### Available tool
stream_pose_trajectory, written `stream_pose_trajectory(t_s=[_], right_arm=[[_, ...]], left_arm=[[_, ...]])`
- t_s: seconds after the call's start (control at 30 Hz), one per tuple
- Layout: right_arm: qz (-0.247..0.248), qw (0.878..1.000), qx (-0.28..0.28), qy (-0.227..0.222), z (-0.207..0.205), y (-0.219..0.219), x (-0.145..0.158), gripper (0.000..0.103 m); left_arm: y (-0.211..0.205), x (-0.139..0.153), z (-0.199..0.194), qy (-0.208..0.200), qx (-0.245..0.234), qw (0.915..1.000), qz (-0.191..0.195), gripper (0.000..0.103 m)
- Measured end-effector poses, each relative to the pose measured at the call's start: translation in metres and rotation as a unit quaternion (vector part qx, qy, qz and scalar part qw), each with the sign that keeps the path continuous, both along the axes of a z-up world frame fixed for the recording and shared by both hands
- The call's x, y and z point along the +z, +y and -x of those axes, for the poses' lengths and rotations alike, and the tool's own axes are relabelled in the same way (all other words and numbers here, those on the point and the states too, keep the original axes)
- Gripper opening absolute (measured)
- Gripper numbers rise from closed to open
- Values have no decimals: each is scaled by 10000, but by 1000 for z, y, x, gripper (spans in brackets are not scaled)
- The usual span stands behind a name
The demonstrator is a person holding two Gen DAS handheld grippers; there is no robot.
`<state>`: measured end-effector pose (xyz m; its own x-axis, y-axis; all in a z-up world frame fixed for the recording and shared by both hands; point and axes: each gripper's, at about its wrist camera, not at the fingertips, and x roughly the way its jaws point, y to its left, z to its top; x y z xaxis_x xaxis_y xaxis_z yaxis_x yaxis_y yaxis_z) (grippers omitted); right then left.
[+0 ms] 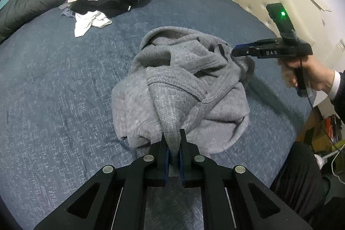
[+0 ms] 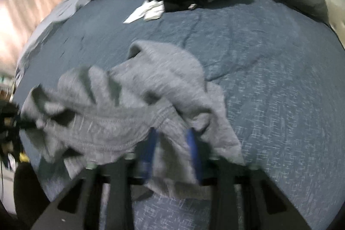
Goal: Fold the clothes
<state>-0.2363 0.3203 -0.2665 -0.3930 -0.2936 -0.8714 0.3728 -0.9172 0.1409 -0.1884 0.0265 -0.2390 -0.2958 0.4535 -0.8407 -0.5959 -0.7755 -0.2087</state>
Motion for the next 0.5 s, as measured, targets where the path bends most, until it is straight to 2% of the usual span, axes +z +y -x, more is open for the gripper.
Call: stream_pose_trajectory(t_s=[0.03, 0.07, 0.27, 0.5], right_arm=[[8, 10000, 78, 1, -3, 1, -1, 7], [29, 9999, 151, -16, -7, 2, -1, 4], [7, 9975, 699, -81, -38, 1, -2, 3], [-51, 9940, 1062, -271, -69, 5, -10, 2]], left_arm=[[-1, -2, 0, -34, -6, 10000, -15, 7], [-2, -4, 0, -51, -11, 10000, -9, 7], [-5, -9, -3, -96, 10, 10000, 8, 7], [-13, -13, 0, -116, 103, 9998, 116, 7]])
